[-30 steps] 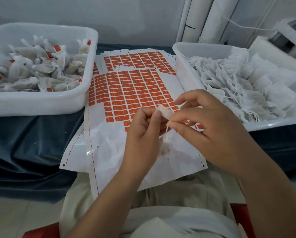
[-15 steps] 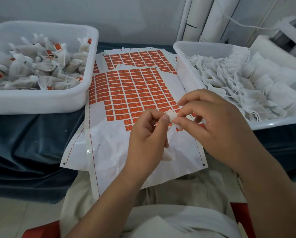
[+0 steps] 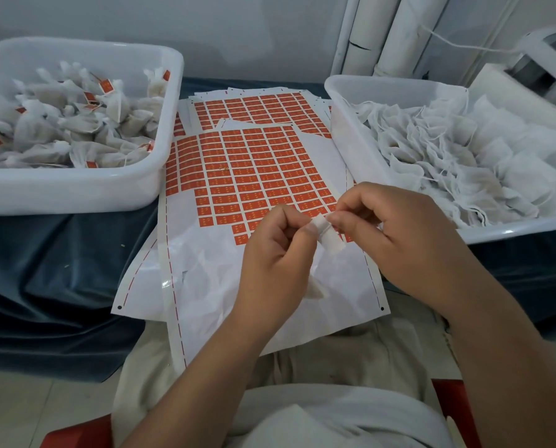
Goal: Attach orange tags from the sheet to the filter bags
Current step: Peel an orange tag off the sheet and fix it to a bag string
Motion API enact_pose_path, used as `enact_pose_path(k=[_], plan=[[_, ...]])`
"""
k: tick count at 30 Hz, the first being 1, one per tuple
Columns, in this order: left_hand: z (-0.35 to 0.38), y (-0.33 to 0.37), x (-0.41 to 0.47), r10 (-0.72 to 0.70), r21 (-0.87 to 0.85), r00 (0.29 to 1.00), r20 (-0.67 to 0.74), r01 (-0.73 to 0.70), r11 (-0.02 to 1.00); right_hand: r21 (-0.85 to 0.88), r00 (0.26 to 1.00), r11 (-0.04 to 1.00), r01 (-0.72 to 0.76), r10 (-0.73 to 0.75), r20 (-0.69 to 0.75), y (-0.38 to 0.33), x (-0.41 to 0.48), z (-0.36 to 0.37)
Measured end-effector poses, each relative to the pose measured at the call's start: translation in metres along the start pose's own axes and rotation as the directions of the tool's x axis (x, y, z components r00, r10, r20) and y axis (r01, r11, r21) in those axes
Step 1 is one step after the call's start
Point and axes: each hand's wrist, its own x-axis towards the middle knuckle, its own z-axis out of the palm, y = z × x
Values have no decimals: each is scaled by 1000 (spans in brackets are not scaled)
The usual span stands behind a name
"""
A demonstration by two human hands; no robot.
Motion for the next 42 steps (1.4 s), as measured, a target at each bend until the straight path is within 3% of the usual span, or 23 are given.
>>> enact_pose_path(k=[11, 18, 24, 31, 42], plan=[[-3, 2, -2, -45, -139, 998, -50, 37, 990, 95, 1000, 995, 1, 0, -8, 3, 2, 8], [-6, 1, 0, 30, -114, 998, -61, -37, 993, 99, 1000, 995, -13, 14, -7, 3, 3, 11], [-8, 1, 3, -144, -167, 983, -116, 124, 978, 71, 999, 997, 16, -13, -45, 2, 3, 14], [-13, 8, 11, -307, -228, 949, 73, 315, 921, 49, 996, 998, 38, -34, -78, 3, 3, 15], [-19, 6, 13, -307, -238, 937, 169, 341, 910, 76, 996, 996, 49, -43, -80, 8, 4, 15]])
